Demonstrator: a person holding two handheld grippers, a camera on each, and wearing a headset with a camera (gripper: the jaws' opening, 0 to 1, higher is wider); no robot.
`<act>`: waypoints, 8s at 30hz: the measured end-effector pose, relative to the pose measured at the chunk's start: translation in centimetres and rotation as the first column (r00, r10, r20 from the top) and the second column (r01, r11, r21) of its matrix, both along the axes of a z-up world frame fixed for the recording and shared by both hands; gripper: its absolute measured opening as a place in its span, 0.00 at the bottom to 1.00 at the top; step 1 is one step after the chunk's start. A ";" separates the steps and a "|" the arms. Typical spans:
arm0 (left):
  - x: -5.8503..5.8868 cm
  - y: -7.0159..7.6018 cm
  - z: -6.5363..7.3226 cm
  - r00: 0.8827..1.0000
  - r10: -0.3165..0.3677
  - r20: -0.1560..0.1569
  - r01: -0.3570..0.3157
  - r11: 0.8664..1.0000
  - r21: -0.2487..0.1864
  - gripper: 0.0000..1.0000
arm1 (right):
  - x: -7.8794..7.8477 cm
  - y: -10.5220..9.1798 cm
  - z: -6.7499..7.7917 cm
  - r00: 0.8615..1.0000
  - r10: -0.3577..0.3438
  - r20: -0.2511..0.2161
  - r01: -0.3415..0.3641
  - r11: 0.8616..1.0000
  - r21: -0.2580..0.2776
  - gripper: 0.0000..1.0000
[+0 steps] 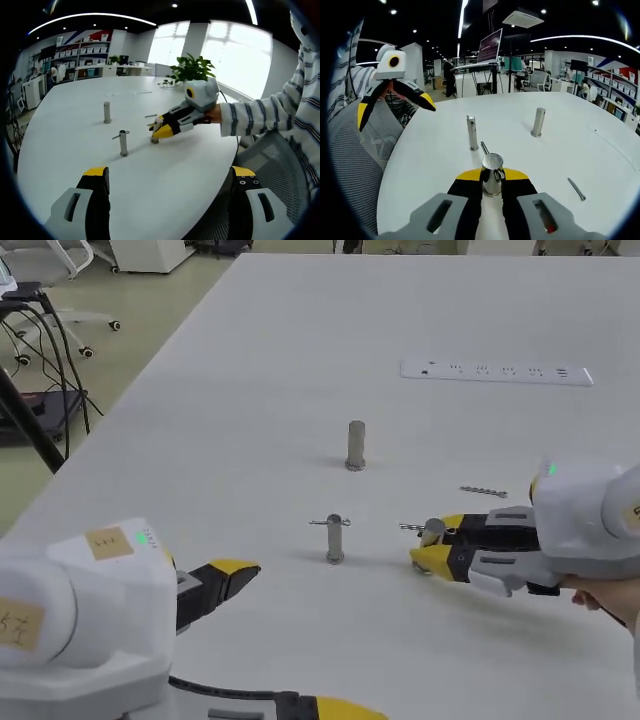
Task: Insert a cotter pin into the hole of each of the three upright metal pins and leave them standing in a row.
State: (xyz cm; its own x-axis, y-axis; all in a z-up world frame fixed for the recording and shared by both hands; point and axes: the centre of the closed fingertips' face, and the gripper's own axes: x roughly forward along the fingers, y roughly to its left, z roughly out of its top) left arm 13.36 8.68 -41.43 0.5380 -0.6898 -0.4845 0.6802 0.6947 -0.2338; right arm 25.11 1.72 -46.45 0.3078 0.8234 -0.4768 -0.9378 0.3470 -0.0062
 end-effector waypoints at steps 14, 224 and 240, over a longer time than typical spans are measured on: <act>0.2 0.6 0.0 1.000 0.022 -0.005 -0.022 1.000 0.008 0.99 | 0.5 -0.3 0.9 0.998 -0.064 -0.029 0.065 0.997 0.033 0.33; 25.9 -0.1 -2.9 0.992 -0.014 0.129 -0.008 0.986 0.169 0.23 | -8.8 -11.7 6.4 0.814 -0.537 -0.222 0.525 0.843 -0.116 0.94; 26.1 -0.8 -3.4 0.991 -0.067 0.118 0.051 0.990 0.132 0.10 | -8.8 -11.8 5.8 0.805 -0.547 -0.229 0.526 0.837 -0.149 0.93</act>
